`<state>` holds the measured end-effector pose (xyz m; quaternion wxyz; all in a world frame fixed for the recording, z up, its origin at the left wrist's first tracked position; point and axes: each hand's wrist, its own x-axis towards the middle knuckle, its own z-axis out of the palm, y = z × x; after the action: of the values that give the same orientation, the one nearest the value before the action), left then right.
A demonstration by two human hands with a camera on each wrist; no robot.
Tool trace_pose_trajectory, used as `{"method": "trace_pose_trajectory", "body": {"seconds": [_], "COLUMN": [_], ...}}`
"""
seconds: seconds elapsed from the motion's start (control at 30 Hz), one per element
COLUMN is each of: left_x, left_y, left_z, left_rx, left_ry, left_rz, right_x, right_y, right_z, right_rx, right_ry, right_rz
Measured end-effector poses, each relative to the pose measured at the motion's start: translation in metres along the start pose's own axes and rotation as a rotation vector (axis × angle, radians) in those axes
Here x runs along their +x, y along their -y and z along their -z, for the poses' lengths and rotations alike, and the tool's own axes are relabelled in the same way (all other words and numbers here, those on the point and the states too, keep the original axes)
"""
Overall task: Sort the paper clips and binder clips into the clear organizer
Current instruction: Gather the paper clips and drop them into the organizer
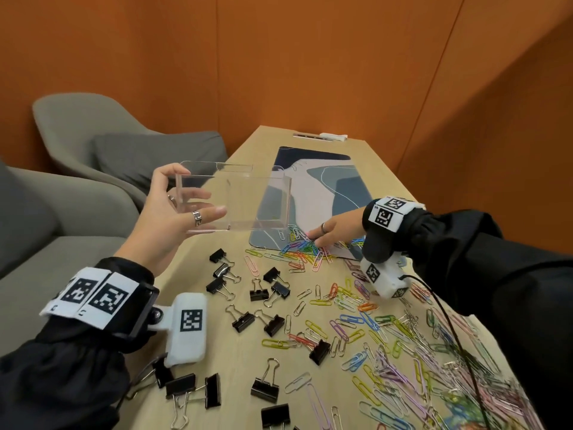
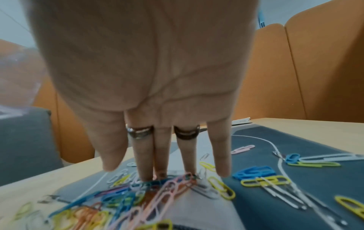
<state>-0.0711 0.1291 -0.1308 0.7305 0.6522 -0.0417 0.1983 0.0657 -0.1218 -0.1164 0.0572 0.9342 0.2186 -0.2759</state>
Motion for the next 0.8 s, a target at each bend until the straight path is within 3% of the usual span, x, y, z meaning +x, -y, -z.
{"method": "trace_pose_trajectory", "body": {"seconds": [0.27, 0.47, 0.67, 0.8], "left_x": [0.001, 0.001, -0.001, -0.003], "left_y": [-0.006, -0.005, -0.004, -0.007], "left_z": [0.008, 0.013, 0.012, 0.011], "left_rx": [-0.018, -0.016, -0.041, -0.049], "left_ry": [-0.030, -0.057, -0.038, -0.027], "left_rz": [-0.035, -0.032, -0.013, -0.020], "right_x": [0.008, 0.041, 0.014, -0.011], "right_y": [0.047, 0.070, 0.053, 0.038], "right_z": [0.016, 0.007, -0.001, -0.019], "right_rx": [0.001, 0.026, -0.113, -0.087], "right_ry": [-0.166, -0.097, 0.054, 0.115], "right_rz": [0.074, 0.095, 0.143, 0.188]}}
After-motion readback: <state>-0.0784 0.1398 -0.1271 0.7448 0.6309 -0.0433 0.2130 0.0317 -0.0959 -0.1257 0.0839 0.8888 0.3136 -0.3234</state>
